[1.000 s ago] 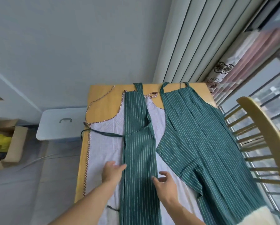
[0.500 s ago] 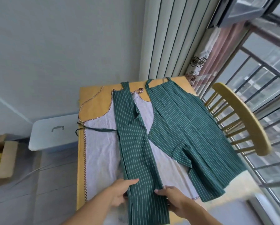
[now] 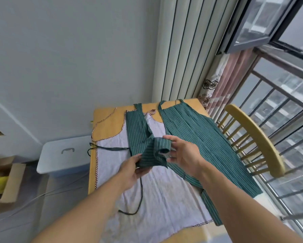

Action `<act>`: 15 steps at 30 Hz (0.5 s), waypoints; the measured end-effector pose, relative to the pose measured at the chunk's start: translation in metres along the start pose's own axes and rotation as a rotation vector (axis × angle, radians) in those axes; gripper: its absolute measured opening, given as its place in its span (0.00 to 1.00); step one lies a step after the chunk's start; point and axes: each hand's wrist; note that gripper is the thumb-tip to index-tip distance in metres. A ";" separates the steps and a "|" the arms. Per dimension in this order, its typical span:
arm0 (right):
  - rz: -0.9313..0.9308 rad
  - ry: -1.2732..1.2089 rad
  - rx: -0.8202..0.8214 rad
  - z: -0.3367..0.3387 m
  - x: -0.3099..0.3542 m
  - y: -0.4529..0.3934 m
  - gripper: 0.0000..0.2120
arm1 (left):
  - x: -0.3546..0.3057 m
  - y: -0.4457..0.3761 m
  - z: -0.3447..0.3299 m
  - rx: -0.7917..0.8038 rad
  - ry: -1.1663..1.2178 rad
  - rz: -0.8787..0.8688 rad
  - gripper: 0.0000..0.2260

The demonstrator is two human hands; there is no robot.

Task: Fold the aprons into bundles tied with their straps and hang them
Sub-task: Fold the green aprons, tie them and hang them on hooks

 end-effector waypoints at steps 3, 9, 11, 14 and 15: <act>0.149 0.102 0.059 -0.006 0.028 0.005 0.19 | -0.027 0.011 0.004 0.119 -0.035 -0.024 0.14; 0.489 0.569 -0.234 -0.020 0.040 -0.006 0.08 | -0.048 0.011 0.011 0.318 -0.413 -0.217 0.27; 0.534 0.630 -0.322 -0.022 0.044 -0.010 0.14 | -0.048 0.013 0.009 0.250 -0.568 -0.371 0.26; 0.634 0.806 -0.401 -0.024 0.044 -0.018 0.16 | -0.042 0.010 0.006 0.137 -0.667 -0.461 0.22; 0.631 0.818 -0.396 -0.025 0.043 -0.020 0.15 | -0.040 0.008 0.005 0.103 -0.714 -0.458 0.20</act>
Point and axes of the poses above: each hand's wrist, its own y-axis away from the middle knuckle, its own z-axis out of the back of the hand, x = y × z, and after that the axes turned 9 degrees about -x, right-handed
